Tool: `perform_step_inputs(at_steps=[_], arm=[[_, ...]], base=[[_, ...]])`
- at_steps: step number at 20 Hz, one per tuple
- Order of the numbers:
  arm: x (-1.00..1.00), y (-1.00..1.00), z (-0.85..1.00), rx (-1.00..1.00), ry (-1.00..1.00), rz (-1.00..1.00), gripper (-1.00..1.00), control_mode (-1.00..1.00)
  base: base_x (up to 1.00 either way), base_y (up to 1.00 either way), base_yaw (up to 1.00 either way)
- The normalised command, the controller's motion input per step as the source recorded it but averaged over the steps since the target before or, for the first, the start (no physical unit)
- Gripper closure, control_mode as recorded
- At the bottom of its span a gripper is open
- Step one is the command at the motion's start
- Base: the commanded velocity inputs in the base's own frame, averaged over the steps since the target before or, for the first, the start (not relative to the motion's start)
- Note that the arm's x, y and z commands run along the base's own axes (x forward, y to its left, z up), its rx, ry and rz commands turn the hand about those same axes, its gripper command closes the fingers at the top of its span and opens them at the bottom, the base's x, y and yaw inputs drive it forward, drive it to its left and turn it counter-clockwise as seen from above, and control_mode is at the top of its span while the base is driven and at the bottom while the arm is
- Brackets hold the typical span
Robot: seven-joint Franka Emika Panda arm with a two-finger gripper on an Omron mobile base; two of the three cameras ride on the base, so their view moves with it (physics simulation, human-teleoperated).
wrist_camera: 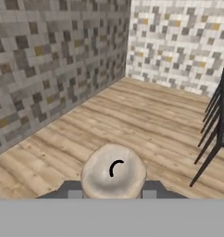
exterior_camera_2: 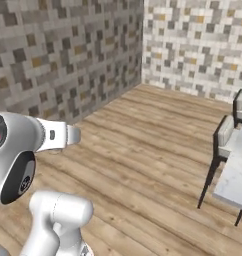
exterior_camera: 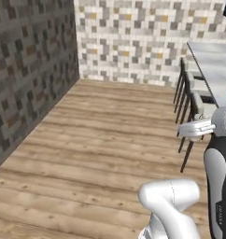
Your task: Get the candle and the beer from the cabinet and move them to the dining counter.
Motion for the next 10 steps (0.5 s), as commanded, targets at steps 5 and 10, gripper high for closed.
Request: perform_step_inputs(at_steps=[5, 10], arm=[[0.0, 0.0, 0.0, 0.0, 0.0, 0.0, 1.0, 1.0], [0.0, 0.0, 0.0, 0.0, 0.0, 0.0, 1.0, 1.0]], base=[[0.53, 0.45, -0.37], [0.53, 0.45, -0.4]])
